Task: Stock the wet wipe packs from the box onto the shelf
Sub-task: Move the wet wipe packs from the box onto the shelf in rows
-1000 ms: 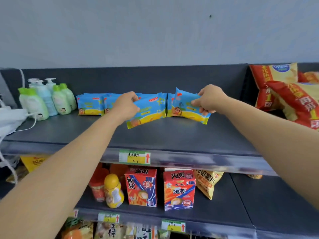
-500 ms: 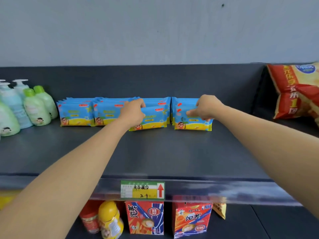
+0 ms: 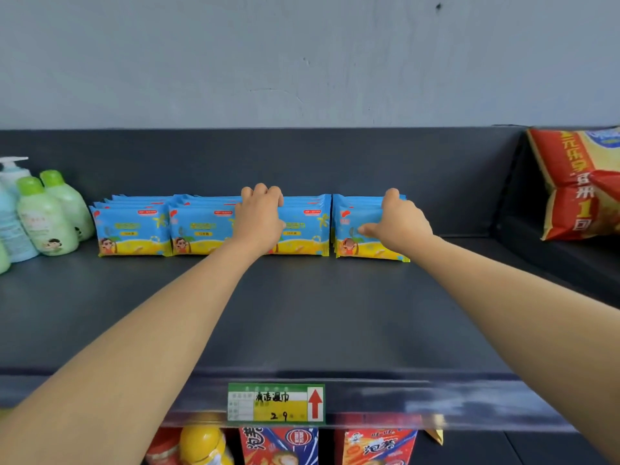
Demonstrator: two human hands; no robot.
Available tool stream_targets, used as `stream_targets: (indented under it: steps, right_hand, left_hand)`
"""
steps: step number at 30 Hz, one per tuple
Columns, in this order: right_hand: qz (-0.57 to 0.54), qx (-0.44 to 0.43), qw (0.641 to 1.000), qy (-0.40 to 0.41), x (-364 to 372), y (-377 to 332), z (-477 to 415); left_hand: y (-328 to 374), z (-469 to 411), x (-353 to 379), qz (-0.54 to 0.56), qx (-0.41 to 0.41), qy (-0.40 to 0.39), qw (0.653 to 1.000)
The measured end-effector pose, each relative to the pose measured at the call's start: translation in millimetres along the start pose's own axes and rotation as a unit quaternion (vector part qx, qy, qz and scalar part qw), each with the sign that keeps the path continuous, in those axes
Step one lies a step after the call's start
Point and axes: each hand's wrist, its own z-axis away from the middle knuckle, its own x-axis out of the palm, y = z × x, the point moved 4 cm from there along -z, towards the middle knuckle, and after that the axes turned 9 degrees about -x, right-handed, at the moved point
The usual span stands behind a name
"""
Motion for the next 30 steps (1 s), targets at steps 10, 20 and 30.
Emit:
stream_targets:
  steps: [10,20,30]
  right_hand:
    - [-0.023,-0.017,0.999,0.019,-1.9,-0.3,15.2]
    - [-0.067,-0.075,0.994,0.049,-34.1,4.2,62.3]
    - [-0.108,-0.099,0.984,0.101,-89.8,80.0,215.0]
  left_hand:
    - [5.2,13.2,-8.1,-0.023,-0.001,0.012,1.0]
    - [46.8,82.7,-42.4,0.053,0.029,-0.005,0.998]
    - [163.1,253.2,-38.7,0.107,0.191,-0.178,0.959]
